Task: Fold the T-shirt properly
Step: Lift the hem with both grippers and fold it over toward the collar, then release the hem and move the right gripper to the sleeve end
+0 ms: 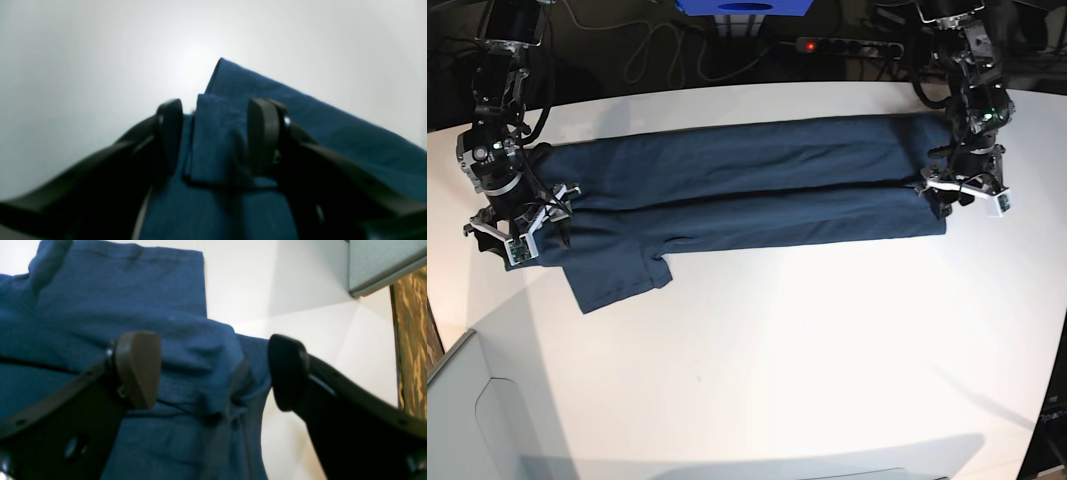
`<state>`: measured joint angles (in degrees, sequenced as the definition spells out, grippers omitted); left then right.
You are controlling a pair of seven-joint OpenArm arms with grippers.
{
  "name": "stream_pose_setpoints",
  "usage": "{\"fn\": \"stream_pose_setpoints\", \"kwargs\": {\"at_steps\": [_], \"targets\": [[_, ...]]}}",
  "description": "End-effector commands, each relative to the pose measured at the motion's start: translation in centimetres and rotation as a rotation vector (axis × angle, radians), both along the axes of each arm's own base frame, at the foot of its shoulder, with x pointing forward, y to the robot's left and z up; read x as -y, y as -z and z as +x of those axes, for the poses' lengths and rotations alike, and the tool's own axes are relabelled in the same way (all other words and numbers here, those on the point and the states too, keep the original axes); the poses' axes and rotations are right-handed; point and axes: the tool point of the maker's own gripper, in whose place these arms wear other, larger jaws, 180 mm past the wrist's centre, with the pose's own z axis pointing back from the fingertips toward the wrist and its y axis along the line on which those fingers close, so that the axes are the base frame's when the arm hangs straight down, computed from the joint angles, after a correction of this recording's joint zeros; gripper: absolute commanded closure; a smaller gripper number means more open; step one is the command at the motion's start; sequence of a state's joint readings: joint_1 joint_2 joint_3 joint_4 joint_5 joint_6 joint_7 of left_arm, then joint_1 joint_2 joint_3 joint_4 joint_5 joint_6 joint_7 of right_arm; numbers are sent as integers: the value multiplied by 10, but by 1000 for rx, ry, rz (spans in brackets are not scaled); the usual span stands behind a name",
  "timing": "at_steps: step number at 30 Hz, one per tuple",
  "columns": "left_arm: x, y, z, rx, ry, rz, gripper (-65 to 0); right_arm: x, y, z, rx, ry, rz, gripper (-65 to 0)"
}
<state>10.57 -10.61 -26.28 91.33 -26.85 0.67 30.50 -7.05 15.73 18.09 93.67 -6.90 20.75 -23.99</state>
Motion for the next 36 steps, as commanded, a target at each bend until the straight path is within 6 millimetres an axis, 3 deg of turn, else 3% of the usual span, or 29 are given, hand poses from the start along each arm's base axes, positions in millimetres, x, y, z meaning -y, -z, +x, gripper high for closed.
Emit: {"fn": "stream_pose_setpoints", "kwargs": {"at_steps": [1,7,12,22,28,34,36], "targets": [[-4,-16,13,57,1,19,-305,0,-16,8,53,-17,-7,-483],[-8,0,23,33,-22,-18,-305,0,-15,8,51,-17,-7,-483],[-8,0,22,32,-23,-19,-290,2,-16,8,53,-12,-8,-483],[-8,1,21,28,-22,-17,-7,2,-17,9,55,-14,-8,-483],[-6,-3,19,35,-16,-14,0,2,-25,16,80,-13,-8,-484],[0,-27,14,87,8,20,0,0,-44,38,131,-15,-5,-485],[3,-34,13,101,15,33,0,-8,-40,49,92,-23,-5,-485]]}}
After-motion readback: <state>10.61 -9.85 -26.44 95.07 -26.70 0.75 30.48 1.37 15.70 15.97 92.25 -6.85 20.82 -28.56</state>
